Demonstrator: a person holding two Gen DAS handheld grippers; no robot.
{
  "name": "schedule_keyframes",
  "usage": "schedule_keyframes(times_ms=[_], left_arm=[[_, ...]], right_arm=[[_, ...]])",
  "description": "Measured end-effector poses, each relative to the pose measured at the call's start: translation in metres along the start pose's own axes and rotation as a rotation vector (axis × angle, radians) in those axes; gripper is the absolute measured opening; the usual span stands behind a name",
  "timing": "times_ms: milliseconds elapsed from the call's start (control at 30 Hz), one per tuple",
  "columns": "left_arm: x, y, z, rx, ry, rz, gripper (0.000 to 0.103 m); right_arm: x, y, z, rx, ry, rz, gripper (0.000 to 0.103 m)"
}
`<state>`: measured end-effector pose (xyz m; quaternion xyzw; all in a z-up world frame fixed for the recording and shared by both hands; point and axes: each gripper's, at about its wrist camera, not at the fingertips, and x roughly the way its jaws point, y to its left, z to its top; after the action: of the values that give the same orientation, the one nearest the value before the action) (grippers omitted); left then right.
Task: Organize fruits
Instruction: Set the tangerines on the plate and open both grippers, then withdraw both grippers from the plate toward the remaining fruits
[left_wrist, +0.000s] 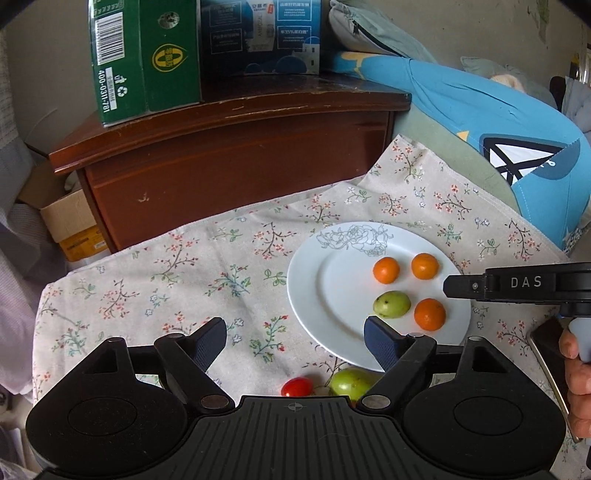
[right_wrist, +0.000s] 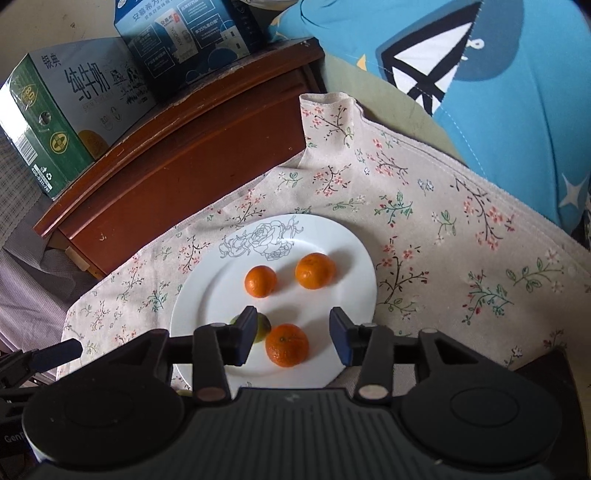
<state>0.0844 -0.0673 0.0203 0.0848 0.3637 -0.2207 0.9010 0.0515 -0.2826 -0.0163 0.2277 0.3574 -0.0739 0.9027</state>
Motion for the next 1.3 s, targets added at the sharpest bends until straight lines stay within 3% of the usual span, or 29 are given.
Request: schedule_keyframes(times_ms=[300,667,1033,1300], left_arm=[[-0.013,0.016,-0.028,-0.031,0.066,0.055,0.083],[-0.024,0.035,-0.048,-0.089,0.104,0.107,0.083],[-0.027,0.043,-0.066,-0.136,0.155,0.092,0.084],[-0.032,0.048,-0.078,-0.165,0.170,0.091,0.084]], right_arm=[[-0.017,0.002,-0.035,0.005,0.041,0.004,0.048],[-0.037,0.024,-0.088,-0.112,0.099,0.029,0.051],[-0.050,0.042,-0.128,-0.187,0.162,0.074,0.052],[-0.062,0.049,-0.141,-0.225,0.157,0.094,0.052]])
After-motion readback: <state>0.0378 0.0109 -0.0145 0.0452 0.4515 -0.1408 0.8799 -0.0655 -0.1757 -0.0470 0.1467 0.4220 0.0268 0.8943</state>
